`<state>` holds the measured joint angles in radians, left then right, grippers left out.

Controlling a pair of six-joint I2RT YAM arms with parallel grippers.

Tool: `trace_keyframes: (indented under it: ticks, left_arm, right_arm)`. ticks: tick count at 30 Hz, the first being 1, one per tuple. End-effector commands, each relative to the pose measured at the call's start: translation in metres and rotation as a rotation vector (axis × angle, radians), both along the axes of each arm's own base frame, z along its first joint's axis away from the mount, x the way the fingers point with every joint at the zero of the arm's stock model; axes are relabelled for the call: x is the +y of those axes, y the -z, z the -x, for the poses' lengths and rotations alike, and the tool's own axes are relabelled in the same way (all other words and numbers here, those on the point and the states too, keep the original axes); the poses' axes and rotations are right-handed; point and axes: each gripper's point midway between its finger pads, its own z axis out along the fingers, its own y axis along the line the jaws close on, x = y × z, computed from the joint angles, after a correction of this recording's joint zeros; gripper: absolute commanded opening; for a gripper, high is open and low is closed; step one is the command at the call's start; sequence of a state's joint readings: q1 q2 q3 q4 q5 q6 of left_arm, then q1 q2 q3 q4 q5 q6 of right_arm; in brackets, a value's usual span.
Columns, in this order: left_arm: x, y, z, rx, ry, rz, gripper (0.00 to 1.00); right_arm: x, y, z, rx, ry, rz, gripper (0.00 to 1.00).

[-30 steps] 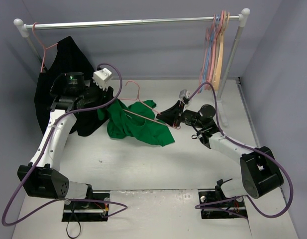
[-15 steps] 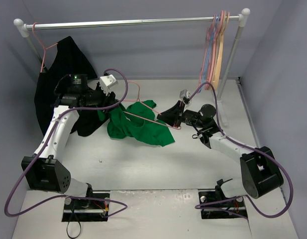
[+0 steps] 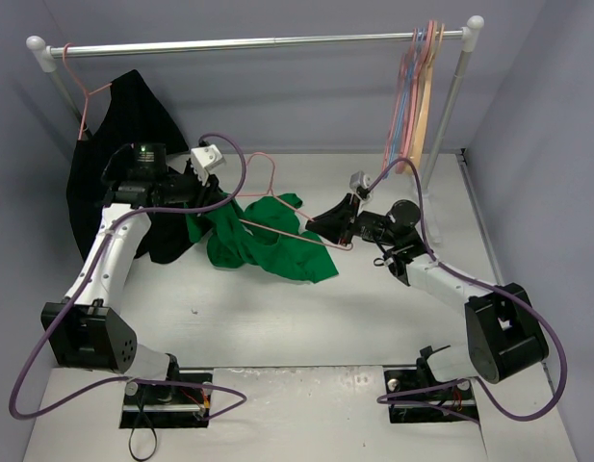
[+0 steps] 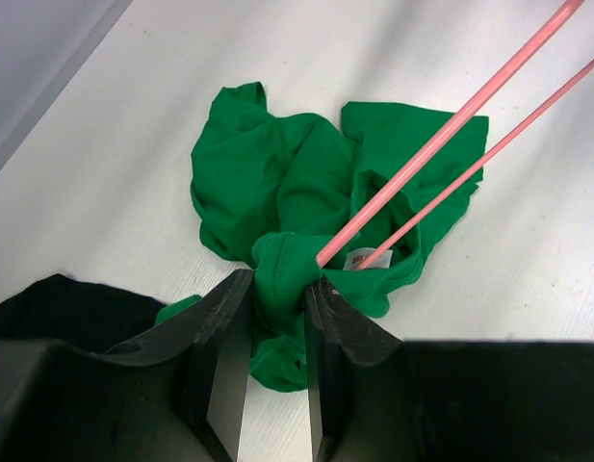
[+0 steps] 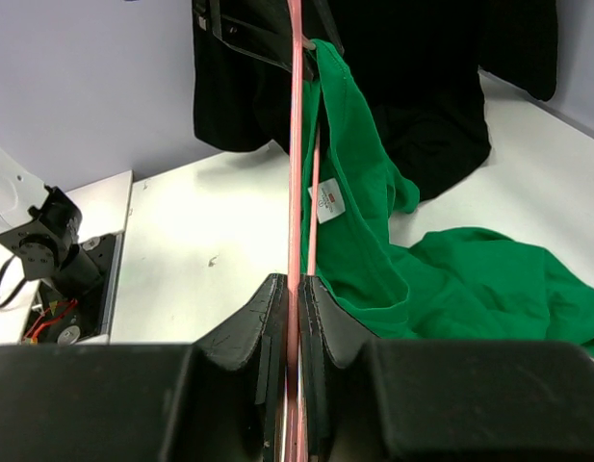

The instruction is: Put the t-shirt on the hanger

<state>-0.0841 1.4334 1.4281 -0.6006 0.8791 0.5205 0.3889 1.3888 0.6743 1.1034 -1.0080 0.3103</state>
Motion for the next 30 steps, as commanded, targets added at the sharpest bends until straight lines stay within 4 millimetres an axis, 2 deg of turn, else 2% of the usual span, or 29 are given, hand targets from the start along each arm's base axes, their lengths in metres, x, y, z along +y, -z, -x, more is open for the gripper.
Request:
trace_keyframes:
  ticks: [1, 9, 21, 30]
  left_arm:
    - [-0.019, -0.034, 0.018, -0.071, 0.117, 0.092, 0.25]
    - [-0.034, -0.049, 0.036, -0.060, 0.202, 0.186, 0.29]
    - [-0.062, -0.061, 0.047, -0.078, 0.270, 0.200, 0.30]
    - [-0.074, -0.070, 0.058, -0.112, 0.303, 0.193, 0.29]
  right_arm:
    - [0.004, -0.056, 0.002, -0.200, -0.039, -0.083, 0.00]
    - [0.006, -0.063, 0.003, -0.207, -0.050, -0.097, 0.00]
    - [0.012, -0.078, 0.003, -0.228, -0.064, -0.108, 0.00]
    - [0.022, -0.076, -0.001, -0.221, -0.063, -0.094, 0.00]
